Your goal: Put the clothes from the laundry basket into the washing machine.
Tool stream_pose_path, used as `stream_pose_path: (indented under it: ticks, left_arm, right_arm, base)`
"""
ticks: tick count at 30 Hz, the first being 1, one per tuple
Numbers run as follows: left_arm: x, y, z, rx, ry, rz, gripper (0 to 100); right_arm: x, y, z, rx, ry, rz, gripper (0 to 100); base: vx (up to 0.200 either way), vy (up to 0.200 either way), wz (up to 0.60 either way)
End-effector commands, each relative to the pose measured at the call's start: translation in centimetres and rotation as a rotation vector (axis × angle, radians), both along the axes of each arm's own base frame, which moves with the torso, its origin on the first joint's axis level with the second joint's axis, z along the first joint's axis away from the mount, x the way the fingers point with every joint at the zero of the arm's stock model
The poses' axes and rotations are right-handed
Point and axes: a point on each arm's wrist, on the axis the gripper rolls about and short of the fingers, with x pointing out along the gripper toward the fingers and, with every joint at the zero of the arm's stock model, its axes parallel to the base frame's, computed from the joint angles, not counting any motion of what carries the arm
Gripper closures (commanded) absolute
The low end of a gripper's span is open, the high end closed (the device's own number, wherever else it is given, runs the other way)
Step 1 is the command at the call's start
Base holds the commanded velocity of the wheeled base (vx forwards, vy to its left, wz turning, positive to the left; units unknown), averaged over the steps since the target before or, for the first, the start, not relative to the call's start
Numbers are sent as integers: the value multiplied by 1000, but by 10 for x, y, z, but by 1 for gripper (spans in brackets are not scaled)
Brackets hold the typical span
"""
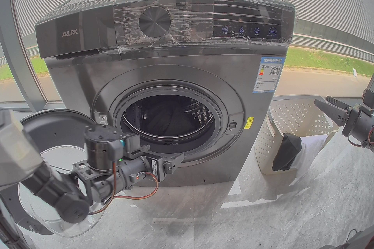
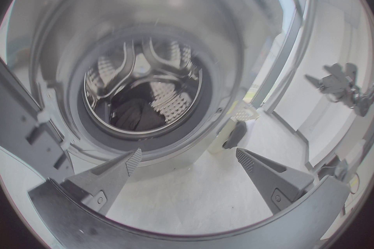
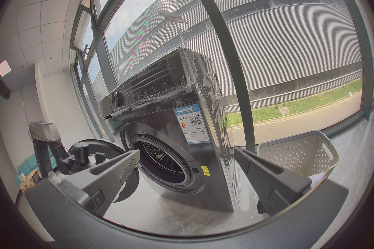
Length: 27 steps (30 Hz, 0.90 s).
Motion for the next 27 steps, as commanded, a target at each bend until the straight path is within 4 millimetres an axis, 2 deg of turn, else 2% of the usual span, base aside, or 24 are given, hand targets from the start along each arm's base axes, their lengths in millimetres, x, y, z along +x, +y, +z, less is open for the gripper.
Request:
stream_pose_path:
  ticks: [1, 2, 3, 6, 8, 9, 12, 14, 16, 19, 20, 21, 23, 25, 27]
  left_arm:
    - [-89, 41, 70, -132, -211, -47, 0]
    - [-90, 43, 70, -134, -215, -44, 0]
    - [-94, 65, 77, -126, -270, 24, 0]
    - [-104, 106, 85, -79, -371, 165, 0]
    - [-118, 127, 85, -57, -422, 203, 0]
    - [-134, 137, 81, -51, -452, 189, 0]
    - [-174, 150, 63, -48, -495, 182, 0]
    - [-195, 156, 60, -62, -527, 220, 0]
    - [-209, 159, 57, -62, -533, 249, 0]
    - [-234, 162, 41, -39, -524, 282, 0]
    - [-236, 163, 39, -36, -521, 285, 0]
    - [-249, 164, 27, -13, -512, 328, 0]
    - [-263, 166, 12, 1, -498, 378, 0]
    - [-275, 167, -12, 32, -433, 433, 0]
    - [-277, 167, -16, 32, -416, 477, 0]
  right_arm:
    - [-10, 2, -2, -3, -8, 19, 0]
    - [-11, 2, -3, -3, -5, 19, 0]
    - [-21, 2, -5, -3, -11, 43, 0]
    - [-38, 1, -7, -5, -33, 72, 0]
    - [-49, 1, -10, -5, -45, 83, 0]
    - [-57, 0, -12, -6, -55, 91, 0]
    - [-78, 0, -18, -24, -96, 108, 0]
    - [-96, -1, -24, -43, -139, 131, 0]
    - [-112, -2, -32, -50, -175, 150, 0]
    - [-138, -3, -52, -53, -207, 151, 0]
    - [-140, -4, -53, -57, -214, 150, 0]
    - [-153, -4, -57, -57, -231, 143, 0]
    - [-165, -5, -65, -60, -217, 145, 0]
    - [-183, -6, -84, -62, -173, 140, 0]
    - [-198, -7, -102, -67, -148, 124, 0]
  base:
    - [0, 0, 0]
    - [0, 0, 0]
    - [0, 0, 0]
    - [0, 0, 0]
    - [0, 0, 0]
    - [0, 0, 0]
    - [0, 0, 0]
    - [0, 0, 0]
    - [0, 0, 0]
    - [0, 0, 0]
    - [0, 0, 0]
    - [0, 0, 0]
    - [0, 0, 0]
    - [0, 0, 0]
    - [0, 0, 0]
